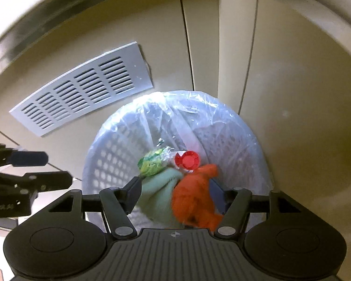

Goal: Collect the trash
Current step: 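Raise both open tools back up to the counter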

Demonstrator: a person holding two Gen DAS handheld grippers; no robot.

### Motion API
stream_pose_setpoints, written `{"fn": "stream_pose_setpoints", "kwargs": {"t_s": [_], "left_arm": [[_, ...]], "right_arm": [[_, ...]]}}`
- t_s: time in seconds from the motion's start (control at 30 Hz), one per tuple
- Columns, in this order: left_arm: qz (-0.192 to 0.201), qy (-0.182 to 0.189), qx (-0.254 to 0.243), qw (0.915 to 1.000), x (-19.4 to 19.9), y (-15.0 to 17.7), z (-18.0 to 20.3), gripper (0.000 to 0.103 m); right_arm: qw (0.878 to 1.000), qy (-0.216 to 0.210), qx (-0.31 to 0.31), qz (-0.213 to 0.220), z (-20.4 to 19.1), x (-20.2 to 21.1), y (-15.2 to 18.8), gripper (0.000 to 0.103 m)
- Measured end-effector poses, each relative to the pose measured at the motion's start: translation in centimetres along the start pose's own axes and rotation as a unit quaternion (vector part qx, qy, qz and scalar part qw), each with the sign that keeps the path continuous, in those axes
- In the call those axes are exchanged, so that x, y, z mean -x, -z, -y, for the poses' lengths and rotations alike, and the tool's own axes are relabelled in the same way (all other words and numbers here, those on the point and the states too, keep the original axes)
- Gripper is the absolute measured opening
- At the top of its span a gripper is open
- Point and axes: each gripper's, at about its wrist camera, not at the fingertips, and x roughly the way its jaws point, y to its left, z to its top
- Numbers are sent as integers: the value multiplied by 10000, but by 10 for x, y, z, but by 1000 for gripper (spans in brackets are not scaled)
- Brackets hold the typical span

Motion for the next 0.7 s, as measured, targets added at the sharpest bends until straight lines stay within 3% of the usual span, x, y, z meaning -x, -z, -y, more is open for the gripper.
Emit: {"fn": "stream_pose_setpoints", "kwargs": {"t_s": [0.23,0.47,0.7], "left_arm": [[244,161,-151,9995,40,-9,7,59],[605,302,-326,9972,88,-21,10,59],[1184,429,-540,9906,132,-47,19,61]], "right_arm": [[9995,-131,-51,280,-14,59,-5,64],[9952,-356,25,913,-32,124,-31,64],[9851,-88,138,1714,-36,182,-58,64]]}}
